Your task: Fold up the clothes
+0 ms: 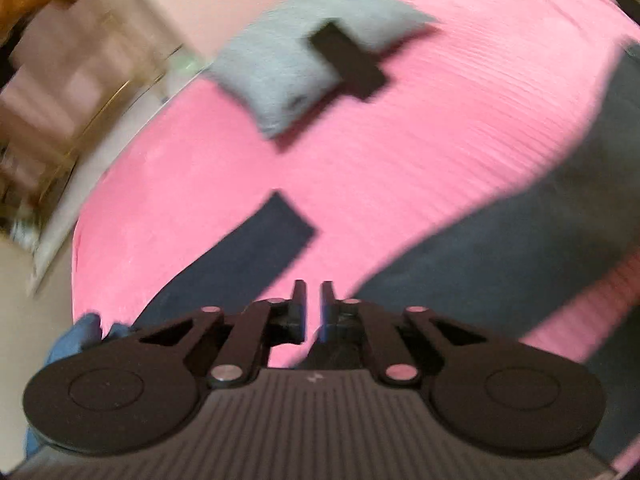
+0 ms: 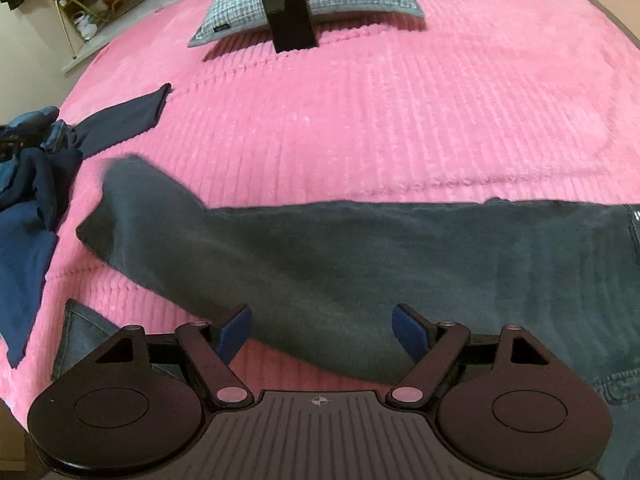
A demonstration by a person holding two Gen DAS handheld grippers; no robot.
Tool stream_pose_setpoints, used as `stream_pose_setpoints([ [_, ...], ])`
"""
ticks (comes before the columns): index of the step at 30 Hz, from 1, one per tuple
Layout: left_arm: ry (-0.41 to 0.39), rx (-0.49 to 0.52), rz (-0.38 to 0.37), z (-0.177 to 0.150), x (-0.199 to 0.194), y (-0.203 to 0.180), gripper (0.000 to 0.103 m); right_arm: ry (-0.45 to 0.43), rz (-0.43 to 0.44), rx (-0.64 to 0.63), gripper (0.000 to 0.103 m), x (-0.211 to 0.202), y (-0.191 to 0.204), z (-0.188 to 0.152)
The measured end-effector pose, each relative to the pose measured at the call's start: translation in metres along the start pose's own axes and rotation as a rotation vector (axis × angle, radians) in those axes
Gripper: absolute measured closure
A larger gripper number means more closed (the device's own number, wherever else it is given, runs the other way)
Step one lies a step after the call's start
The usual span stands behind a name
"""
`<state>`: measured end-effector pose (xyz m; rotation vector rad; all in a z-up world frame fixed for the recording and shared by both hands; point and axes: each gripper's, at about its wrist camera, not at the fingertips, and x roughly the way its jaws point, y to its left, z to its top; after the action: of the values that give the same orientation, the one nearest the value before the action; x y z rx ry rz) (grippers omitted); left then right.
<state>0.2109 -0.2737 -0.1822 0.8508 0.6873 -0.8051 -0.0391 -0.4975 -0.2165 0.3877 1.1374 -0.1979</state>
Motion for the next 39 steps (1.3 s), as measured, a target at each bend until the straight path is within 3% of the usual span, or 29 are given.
stream_pose_setpoints([
  [2, 0.014, -0.090, -0.017, -0.012, 0.001, 0.016, 0.073, 0.011, -0.013, 0.026, 0.009, 0.001, -0.004, -0.008],
  [4, 0.058, -0.115, -0.043, -0.032, 0.011, 0.014, 0.065, 0.026, -0.021, 0.054, 0.009, 0.006, -0.007, -0.015],
  [10, 0.216, 0.036, -0.151, -0.101, 0.050, -0.036, 0.059, 0.061, -0.042, 0.061, 0.009, 0.017, -0.009, -0.033],
  [13, 0.275, -0.118, -0.192, -0.115, 0.075, -0.027, 0.053, 0.070, -0.058, 0.057, 0.009, 0.020, -0.010, -0.039],
  [14, 0.287, -0.223, -0.211, -0.117, 0.083, -0.015, 0.052, 0.072, -0.065, 0.060, 0.009, 0.020, -0.010, -0.041],
  [16, 0.304, -0.390, -0.227, -0.117, 0.098, 0.006, 0.052, 0.076, -0.076, 0.072, 0.009, 0.021, -0.012, -0.043],
  [19, 0.319, -0.449, -0.221, -0.124, 0.102, 0.013, 0.084, 0.075, -0.083, 0.106, 0.009, 0.016, -0.012, -0.042],
  [24, 0.252, -0.512, -0.215, -0.137, 0.056, 0.029, 0.086, 0.060, -0.076, 0.140, 0.009, 0.004, -0.009, -0.039],
  [27, 0.319, -0.537, -0.225, -0.161, 0.028, 0.029, 0.085, 0.062, -0.071, 0.166, 0.009, 0.000, -0.013, -0.040],
  [31, 0.444, -0.491, -0.238, -0.177, 0.031, 0.013, 0.083, 0.024, -0.114, 0.116, 0.009, -0.019, -0.032, -0.034],
  [32, 0.459, -0.447, -0.189, -0.173, 0.030, 0.011, 0.083, 0.016, -0.133, 0.099, 0.009, -0.024, -0.042, -0.031],
  [35, 0.432, -0.262, 0.003, -0.153, 0.017, 0.005, 0.078, -0.007, -0.200, 0.059, 0.009, -0.037, -0.090, -0.022],
  [37, 0.383, -0.196, 0.052, -0.132, 0.012, 0.005, 0.078, -0.026, -0.252, 0.031, 0.009, -0.042, -0.132, -0.012],
  [39, 0.317, -0.192, 0.005, -0.104, 0.013, -0.001, 0.072, -0.038, -0.291, 0.016, 0.010, -0.044, -0.178, -0.001],
])
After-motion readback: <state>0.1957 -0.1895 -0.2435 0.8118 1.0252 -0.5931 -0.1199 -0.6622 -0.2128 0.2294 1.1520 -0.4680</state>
